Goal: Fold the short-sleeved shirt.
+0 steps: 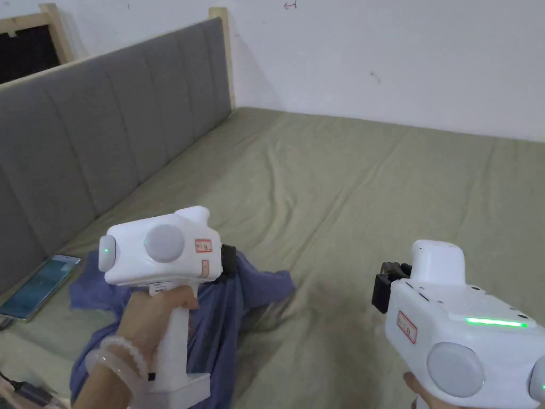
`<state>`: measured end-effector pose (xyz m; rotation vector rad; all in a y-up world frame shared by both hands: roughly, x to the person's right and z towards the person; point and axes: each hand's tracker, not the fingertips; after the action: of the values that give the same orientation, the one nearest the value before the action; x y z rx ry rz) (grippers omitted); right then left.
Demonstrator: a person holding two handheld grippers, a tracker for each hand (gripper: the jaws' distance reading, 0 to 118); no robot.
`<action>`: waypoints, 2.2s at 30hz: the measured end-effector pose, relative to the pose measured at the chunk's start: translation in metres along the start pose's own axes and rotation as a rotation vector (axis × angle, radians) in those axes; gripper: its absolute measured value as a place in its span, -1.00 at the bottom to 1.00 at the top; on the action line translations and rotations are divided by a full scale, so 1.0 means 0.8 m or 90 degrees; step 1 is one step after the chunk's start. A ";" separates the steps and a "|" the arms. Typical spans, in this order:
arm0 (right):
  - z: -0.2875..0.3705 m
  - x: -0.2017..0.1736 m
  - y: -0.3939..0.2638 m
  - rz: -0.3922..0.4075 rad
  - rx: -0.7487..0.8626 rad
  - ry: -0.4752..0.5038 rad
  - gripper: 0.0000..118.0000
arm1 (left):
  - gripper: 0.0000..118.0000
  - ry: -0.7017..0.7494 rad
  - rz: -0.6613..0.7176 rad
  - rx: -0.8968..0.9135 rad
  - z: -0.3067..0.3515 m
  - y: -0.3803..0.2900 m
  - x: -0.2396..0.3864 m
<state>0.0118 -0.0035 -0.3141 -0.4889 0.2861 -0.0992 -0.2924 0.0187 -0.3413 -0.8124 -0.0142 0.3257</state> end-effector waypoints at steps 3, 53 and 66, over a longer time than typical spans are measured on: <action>0.026 0.026 0.005 -0.021 0.025 -0.025 -0.99 | -0.94 -0.077 -0.031 0.045 0.026 0.025 0.062; 0.137 0.231 -0.045 -0.104 -0.018 -0.262 -1.00 | -1.00 -0.096 -0.220 -0.089 -0.089 -0.154 0.220; 0.055 0.198 -0.050 -0.083 -0.094 -0.213 -1.00 | 0.70 0.002 -0.099 -0.108 -0.140 -0.114 0.070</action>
<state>0.1753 -0.0448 -0.2974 -0.6606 -0.0673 -0.1218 -0.1984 -0.1032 -0.3597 -0.9741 -0.1026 0.1770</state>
